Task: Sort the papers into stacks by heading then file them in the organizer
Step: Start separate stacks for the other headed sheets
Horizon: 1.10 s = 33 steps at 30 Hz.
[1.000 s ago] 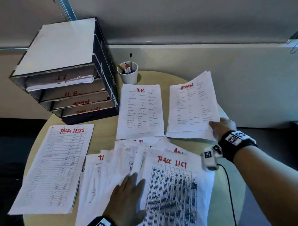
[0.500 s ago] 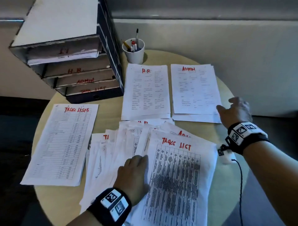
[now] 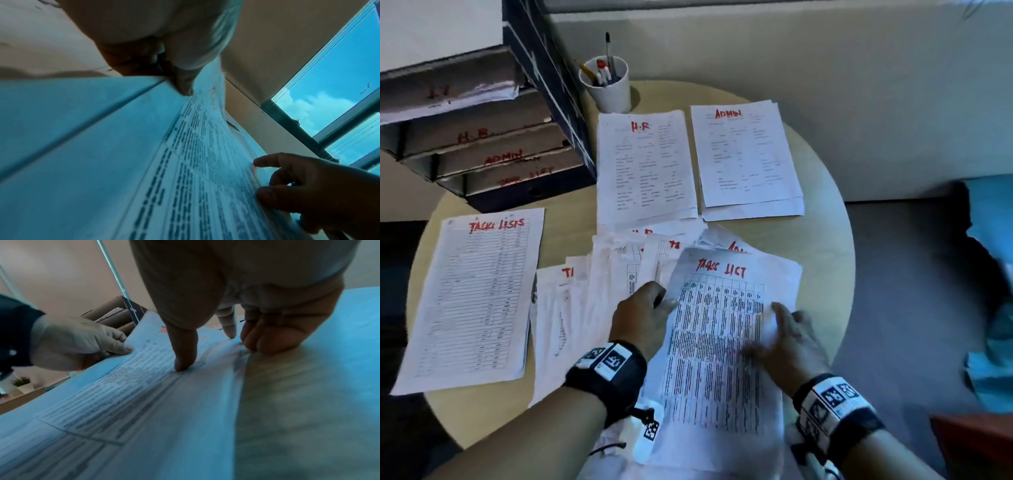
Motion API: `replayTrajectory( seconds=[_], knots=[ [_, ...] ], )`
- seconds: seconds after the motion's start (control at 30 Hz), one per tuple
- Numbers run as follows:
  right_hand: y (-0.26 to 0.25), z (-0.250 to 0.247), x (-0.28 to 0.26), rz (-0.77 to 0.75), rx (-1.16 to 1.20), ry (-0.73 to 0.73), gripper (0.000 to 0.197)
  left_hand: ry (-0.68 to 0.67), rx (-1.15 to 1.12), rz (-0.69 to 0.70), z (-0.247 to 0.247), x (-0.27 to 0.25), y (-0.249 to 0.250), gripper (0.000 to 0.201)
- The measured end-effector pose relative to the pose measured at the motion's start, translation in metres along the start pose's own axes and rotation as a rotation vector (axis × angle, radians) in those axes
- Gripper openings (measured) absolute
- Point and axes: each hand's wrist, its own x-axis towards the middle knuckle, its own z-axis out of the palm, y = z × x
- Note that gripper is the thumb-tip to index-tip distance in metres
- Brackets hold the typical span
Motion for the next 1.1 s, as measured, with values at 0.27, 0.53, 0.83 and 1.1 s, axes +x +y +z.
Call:
replayTrajectory(
  seconds=[0.27,0.53,0.83,1.1],
  knots=[
    [0.013,-0.003,-0.004,0.026,0.143,0.079,0.082,-0.052,0.1,0.131,-0.021,-0.006,-0.02,0.034],
    [-0.027,0.015,-0.013,0.122,0.18,0.018,0.059,-0.082,-0.001,-0.037,-0.027,-0.017,-0.051,0.038],
    [-0.049,0.03,-0.012,-0.09,0.128,-0.002,0.089,0.131,0.014,-0.079,-0.063,-0.036,-0.075,0.023],
    [-0.054,0.029,-0.013,-0.12,0.164,0.09,0.075,0.196,-0.421,-0.07,-0.064,-0.043,-0.08,0.022]
  ],
)
